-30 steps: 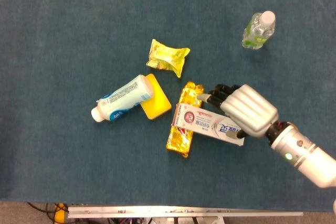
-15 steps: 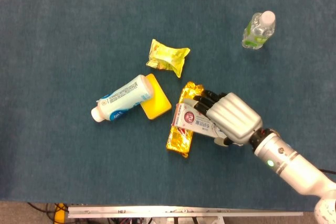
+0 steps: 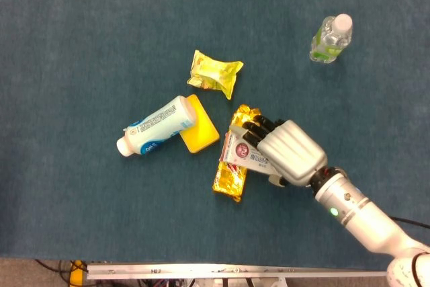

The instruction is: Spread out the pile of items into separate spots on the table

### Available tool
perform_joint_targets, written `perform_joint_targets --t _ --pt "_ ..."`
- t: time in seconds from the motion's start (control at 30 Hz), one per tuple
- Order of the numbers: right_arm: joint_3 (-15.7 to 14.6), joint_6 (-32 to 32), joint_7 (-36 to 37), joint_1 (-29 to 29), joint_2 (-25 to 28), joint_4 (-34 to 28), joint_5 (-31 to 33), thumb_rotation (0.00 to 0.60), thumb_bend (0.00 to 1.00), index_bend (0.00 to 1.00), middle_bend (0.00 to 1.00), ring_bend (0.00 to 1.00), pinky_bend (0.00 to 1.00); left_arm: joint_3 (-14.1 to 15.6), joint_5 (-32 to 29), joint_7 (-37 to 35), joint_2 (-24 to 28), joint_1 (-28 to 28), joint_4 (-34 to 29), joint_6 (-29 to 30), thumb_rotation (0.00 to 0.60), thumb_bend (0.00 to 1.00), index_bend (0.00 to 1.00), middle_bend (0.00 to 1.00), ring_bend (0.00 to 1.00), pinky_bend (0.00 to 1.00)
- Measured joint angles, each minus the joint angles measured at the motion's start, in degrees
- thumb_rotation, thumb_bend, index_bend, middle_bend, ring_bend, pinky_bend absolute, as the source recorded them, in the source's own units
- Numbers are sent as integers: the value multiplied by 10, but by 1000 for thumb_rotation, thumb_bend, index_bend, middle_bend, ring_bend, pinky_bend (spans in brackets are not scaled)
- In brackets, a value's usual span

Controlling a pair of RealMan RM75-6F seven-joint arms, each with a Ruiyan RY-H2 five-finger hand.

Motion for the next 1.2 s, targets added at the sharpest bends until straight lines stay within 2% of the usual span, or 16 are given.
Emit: perform_joint_targets --t 0.33,0.4,0.5,0.67,0.83,1.03,1.2 --pt "1 16 -27 -2 -42 20 5 600 5 70 215 166 470 4 4 -12 2 0 9 -1 600 372 325 210 134 226" --pt "1 20 -31 -3 -52 28 5 600 53 70 215 166 487 5 5 -15 3 0 10 -1 600 373 325 210 134 226" --pt "3 22 -36 -4 -64 39 12 600 177 107 226 179 529 6 6 -19 3 0 12 -1 600 373 325 209 134 226" --pt "10 25 -37 -4 -82 58 14 600 355 277 304 283 657 7 9 -26 3 1 15 -1 600 373 325 210 134 226" --pt "18 30 -21 -6 -90 72 3 600 388 409 360 385 759 8 10 -29 4 2 17 2 600 372 325 210 134 226" --pt "27 14 11 -3 -64 60 2 600 384 430 376 405 772 9 8 -28 5 2 17 0 600 373 325 210 134 226" --pt "35 -15 68 4 -19 39 -12 600 374 441 384 412 772 9 5 -23 6 0 13 -6 600 373 325 210 135 226"
